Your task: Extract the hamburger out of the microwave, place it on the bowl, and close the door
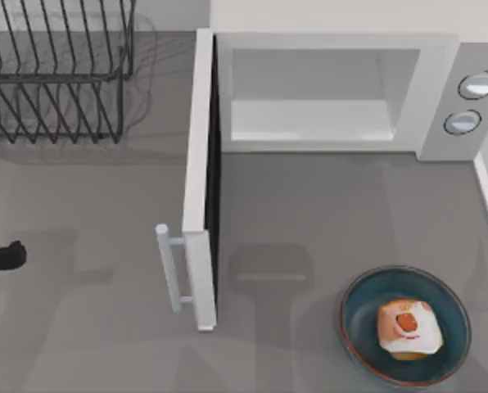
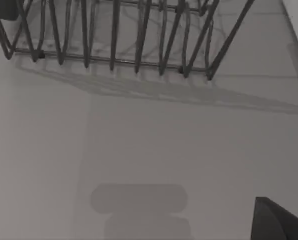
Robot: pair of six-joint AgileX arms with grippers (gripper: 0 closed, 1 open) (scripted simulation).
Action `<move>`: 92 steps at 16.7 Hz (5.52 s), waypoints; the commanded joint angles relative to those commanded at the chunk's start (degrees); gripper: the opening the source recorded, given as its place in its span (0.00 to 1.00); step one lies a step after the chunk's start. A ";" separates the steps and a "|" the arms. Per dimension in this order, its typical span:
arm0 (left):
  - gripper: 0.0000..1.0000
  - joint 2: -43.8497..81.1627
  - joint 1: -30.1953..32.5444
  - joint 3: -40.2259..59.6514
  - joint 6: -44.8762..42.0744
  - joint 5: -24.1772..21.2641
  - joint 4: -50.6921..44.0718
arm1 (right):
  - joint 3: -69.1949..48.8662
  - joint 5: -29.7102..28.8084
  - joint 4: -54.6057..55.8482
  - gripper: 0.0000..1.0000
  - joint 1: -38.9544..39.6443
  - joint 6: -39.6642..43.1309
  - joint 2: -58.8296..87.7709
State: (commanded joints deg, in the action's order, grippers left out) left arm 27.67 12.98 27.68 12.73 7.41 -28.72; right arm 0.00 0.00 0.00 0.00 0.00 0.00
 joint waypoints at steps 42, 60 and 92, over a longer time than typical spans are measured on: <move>0.00 59.52 39.28 14.03 26.28 25.27 19.40 | 0.00 0.00 0.00 1.00 0.00 0.00 0.00; 0.00 77.96 50.11 36.07 37.59 30.95 9.56 | 0.00 0.00 0.00 1.00 0.00 0.00 0.00; 0.00 105.94 45.41 77.32 32.62 28.17 -0.17 | 0.00 0.00 0.00 1.00 0.00 0.00 0.00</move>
State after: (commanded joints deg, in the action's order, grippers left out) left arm 133.60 58.39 105.00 45.35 35.59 -28.89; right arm 0.00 0.00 0.00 0.00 0.00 0.00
